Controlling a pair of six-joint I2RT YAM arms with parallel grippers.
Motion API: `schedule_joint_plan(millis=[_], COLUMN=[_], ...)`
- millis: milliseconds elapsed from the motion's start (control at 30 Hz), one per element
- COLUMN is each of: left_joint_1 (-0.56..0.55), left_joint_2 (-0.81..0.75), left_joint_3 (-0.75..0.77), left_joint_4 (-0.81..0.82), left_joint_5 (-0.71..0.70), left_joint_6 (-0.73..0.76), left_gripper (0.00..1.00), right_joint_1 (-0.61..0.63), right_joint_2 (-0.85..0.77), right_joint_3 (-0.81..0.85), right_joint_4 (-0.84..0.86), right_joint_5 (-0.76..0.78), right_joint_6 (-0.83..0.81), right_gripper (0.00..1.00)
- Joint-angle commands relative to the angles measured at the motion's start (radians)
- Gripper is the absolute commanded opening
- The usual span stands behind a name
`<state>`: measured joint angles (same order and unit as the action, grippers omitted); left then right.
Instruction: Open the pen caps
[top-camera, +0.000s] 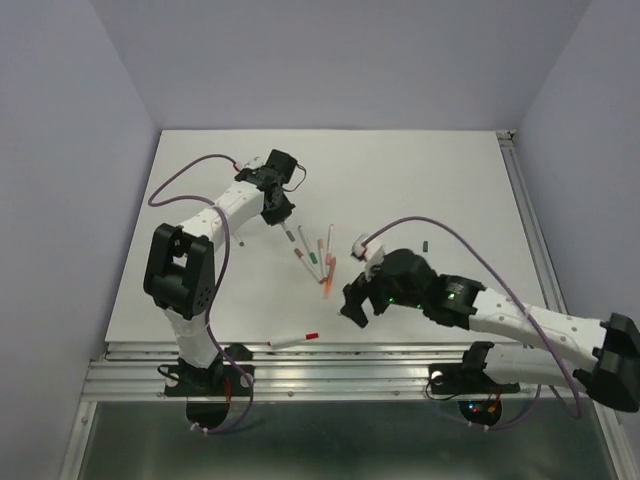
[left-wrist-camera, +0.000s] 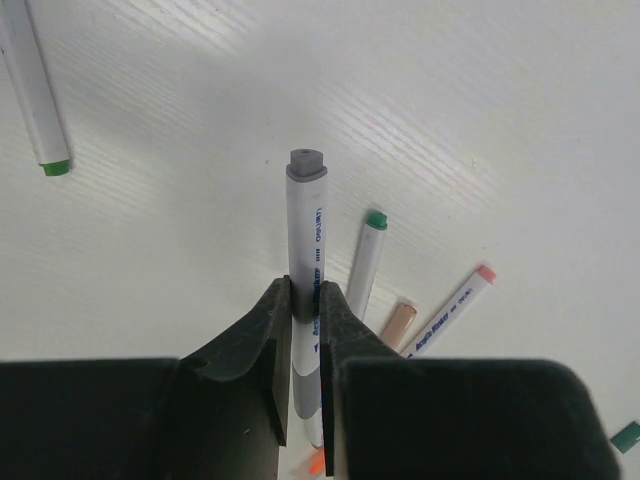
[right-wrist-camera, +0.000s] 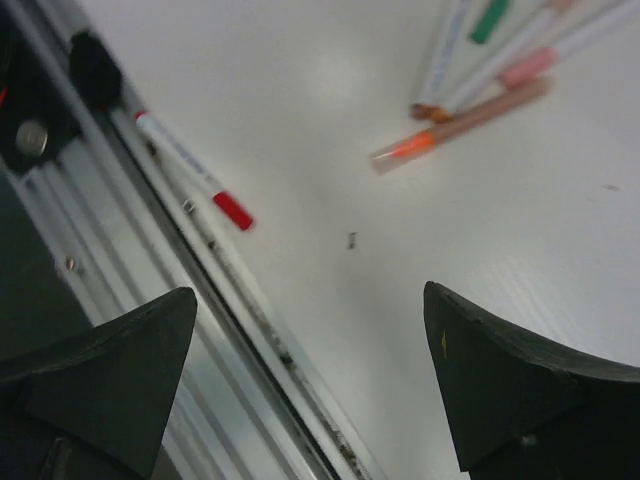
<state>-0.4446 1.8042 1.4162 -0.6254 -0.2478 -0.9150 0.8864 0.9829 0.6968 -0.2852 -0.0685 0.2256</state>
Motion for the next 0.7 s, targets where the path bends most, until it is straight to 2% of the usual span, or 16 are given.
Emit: schedule_joint_plan(millis=[0,133,300,433,533,667], left_joint_1=[0.006,0.027,0.063,0.075,0.075,0.058], left_joint_2=[-0.075,-0.114,-0.173,-0.203,-0.249,-0.345], left_joint_3=[0.049,0.035,-0.020,-0.060,-0.085,-0.169], left_joint_4=[-0.013,-0.020,0.006,0.010,0.027,0.079], left_joint_5=[-0.041,-0.053,-0.030,-0.024,0.004,0.079], left_joint_6=[0.034,0.057,0.080,0.088,0.103,0.120], left_gripper=[0.00,0.00,0.00,0.00,0.00,0.00], right_joint_1=[0.301,0.397,0.414,0.427,0.427,0.425], right_joint_2=[0.247,0.422,0.490,0.528,0.495,0.348], right_joint_3=[0.088,0.145,0.161,0.201,0.175,0.127], right_joint_4=[0.115,0.233,0.276,0.277,0.360,0.425], right_joint_5=[0.206,0.233,0.171,0.199,0.237,0.352], right_joint_6=[-0.207,-0.354,-0.448,-0.462,-0.418,-0.286], right_gripper=[1.00,1.00,1.00,1.00,1.00,1.00])
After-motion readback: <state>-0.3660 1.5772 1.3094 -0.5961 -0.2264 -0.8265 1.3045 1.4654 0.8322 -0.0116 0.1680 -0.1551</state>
